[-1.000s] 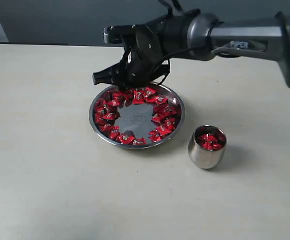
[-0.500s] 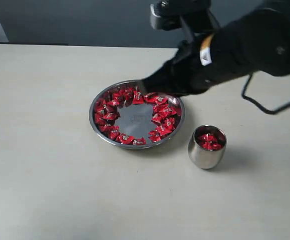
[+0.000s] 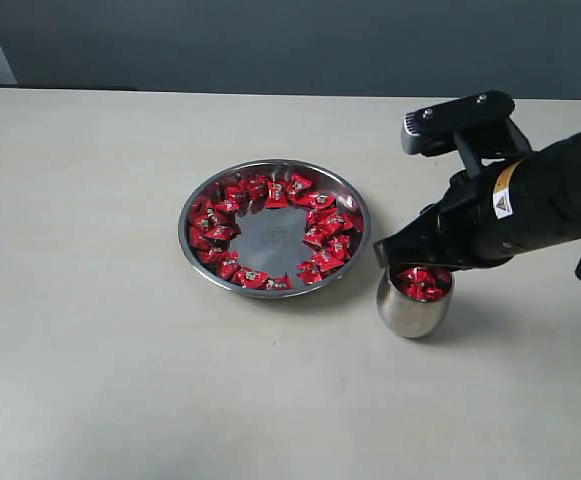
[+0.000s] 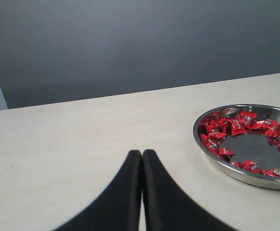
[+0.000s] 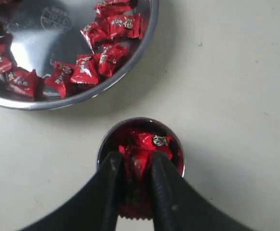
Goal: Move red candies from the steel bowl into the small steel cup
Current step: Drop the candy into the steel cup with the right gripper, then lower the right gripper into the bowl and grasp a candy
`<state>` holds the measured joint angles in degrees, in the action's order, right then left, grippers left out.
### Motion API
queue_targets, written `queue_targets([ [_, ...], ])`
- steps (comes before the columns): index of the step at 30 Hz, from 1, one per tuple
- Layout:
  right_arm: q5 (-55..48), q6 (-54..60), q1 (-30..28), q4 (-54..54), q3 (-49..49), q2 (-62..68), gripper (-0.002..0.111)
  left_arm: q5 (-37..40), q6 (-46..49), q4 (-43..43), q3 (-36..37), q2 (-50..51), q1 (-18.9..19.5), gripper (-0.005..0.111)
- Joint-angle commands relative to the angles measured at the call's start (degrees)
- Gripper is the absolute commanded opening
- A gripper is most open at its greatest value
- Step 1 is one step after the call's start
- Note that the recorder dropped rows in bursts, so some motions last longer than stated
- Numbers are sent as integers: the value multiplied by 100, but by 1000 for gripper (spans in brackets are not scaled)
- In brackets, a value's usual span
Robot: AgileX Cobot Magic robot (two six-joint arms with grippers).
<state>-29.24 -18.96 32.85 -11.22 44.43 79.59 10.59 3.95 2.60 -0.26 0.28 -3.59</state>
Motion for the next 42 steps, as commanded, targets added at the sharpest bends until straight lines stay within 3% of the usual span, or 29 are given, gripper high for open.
queue_targets([
  [1,60,11,-33,-24,-27,131,4,-28,-5,7,26,-28,3,2],
  [8,71,114,-33,-24,-27,495,26,-28,-5,7,26,-28,3,2],
  [13,132,114,-33,-24,-27,615,33,-28,-5,7,26,-28,3,2],
  [19,138,146,-33,-136,136,615,54,-28,-5,7,26,-28,3,2],
  [30,1515,146,-11,263,1095,762,45,-28,-5,7,26,-28,3,2],
  [42,1656,253,590,273,2112,2434,45,-28,-5,7,26,-28,3,2],
])
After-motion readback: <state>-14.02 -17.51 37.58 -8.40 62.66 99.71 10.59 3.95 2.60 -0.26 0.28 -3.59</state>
